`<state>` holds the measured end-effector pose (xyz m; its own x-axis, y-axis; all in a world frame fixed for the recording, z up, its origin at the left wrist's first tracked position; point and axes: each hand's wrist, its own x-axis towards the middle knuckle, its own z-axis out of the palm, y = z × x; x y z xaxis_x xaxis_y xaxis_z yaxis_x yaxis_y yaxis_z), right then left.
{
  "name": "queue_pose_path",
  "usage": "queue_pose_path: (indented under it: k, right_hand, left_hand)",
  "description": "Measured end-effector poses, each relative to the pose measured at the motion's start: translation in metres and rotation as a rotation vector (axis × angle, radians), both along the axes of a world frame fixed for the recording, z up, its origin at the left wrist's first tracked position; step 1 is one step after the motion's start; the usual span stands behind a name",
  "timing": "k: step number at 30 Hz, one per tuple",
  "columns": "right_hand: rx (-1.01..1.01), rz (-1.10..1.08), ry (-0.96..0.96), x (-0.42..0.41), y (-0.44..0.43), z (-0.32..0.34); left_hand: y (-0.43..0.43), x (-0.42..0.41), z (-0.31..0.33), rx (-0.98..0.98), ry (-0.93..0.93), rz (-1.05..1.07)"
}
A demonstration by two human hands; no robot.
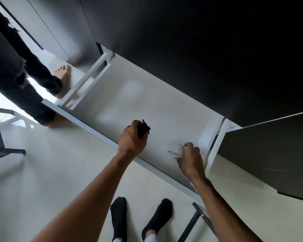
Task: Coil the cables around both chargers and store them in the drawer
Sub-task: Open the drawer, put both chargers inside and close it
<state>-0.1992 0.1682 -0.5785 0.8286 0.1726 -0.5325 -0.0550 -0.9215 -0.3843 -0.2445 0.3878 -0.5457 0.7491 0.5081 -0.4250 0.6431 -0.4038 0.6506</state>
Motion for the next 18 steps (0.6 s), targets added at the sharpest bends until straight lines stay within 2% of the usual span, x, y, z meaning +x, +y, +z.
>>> queue_pose_path:
  k: [4,8,13,18]
  right_hand:
    - [0.086,-0.029,-0.098,-0.014,-0.002,0.016]
    - [0.173,-0.071,-0.162,-0.044,-0.007,0.025]
    - [0.186,-0.247,-0.184,-0.060,-0.011,0.023]
    - [0.171,-0.208,-0.211,-0.061,-0.008,0.022]
  left_hand:
    - [-0.006,0.008,-0.010,0.024,0.134,0.009]
    - [-0.021,0.016,-0.023,0.013,0.246,-0.104]
    - [-0.042,0.023,-0.043,-0.033,0.310,-0.238]
    - [-0.042,0.028,-0.053,-0.094,0.356,-0.284]
